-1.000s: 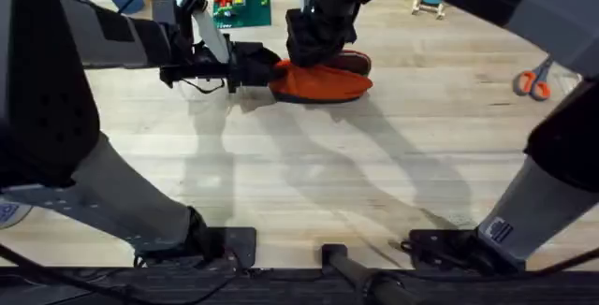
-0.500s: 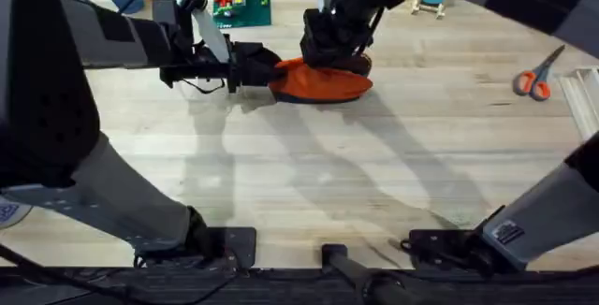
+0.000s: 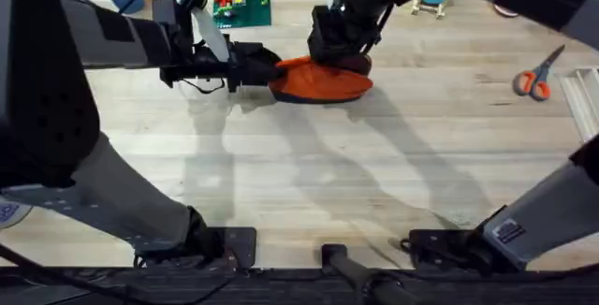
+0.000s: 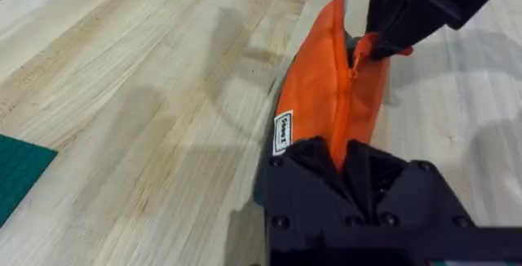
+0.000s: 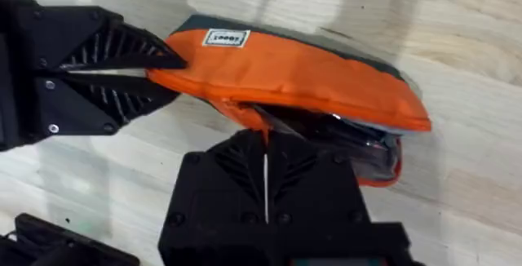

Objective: Unzip the bag, pick up the pens from the table one at a time and place them inside, then zip the bag closed.

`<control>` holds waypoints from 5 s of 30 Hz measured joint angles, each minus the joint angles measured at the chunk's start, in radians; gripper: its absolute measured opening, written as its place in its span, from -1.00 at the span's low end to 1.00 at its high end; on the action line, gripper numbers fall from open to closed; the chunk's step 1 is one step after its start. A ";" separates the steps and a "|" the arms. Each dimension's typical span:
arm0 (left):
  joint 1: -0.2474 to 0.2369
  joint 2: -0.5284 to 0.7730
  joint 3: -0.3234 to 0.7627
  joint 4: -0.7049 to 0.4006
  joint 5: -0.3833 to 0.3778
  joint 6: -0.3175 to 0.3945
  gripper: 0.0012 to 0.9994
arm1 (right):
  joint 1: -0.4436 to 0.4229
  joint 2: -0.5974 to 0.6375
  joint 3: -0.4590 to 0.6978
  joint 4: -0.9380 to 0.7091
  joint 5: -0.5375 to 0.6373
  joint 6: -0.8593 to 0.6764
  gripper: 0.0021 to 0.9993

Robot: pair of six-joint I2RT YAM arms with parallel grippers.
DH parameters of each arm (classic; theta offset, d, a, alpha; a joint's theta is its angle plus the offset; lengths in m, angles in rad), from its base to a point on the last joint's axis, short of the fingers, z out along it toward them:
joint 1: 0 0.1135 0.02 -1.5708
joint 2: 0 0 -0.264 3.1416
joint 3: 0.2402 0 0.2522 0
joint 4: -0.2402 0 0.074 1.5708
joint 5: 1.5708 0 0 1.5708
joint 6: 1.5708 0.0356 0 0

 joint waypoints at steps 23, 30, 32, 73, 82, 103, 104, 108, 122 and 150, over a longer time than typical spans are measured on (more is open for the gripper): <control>0.000 0.000 0.000 0.003 -0.003 -0.001 -0.92 | -0.127 -0.113 -0.136 0.000 -0.025 -0.015 -0.93; 0.002 0.000 0.000 0.004 -0.003 -0.001 -0.92 | -0.166 -0.128 -0.141 -0.018 -0.024 -0.026 -0.94; 0.002 0.000 0.000 0.004 -0.003 -0.001 -0.92 | -0.174 -0.128 -0.144 -0.023 -0.024 -0.027 -0.94; -0.005 0.000 0.000 0.008 -0.006 -0.017 -0.92 | -0.381 -0.210 -0.354 0.015 -0.063 -0.061 -0.93; -0.005 0.000 0.000 0.010 -0.009 -0.020 -0.92 | -0.509 -0.210 -0.416 0.008 0.001 -0.098 -0.94; -0.005 0.000 0.000 0.014 -0.011 -0.022 -0.92 | -0.516 -0.210 -0.416 0.013 0.018 -0.132 -0.94; -0.005 0.000 0.000 0.015 -0.011 -0.022 -0.92 | -0.516 -0.210 -0.416 0.013 0.018 -0.133 -0.94; -0.005 0.000 0.000 0.016 -0.014 -0.022 -0.92 | -0.516 -0.228 -0.415 0.012 0.018 -0.144 -0.94; -0.005 0.000 0.000 0.022 -0.015 -0.023 -0.92 | -0.516 -0.320 -0.356 -0.057 0.018 -0.177 0.95; -0.009 -0.050 0.079 0.068 -0.265 -0.436 0.99 | -0.426 -0.358 -0.123 -0.227 0.018 -0.228 0.99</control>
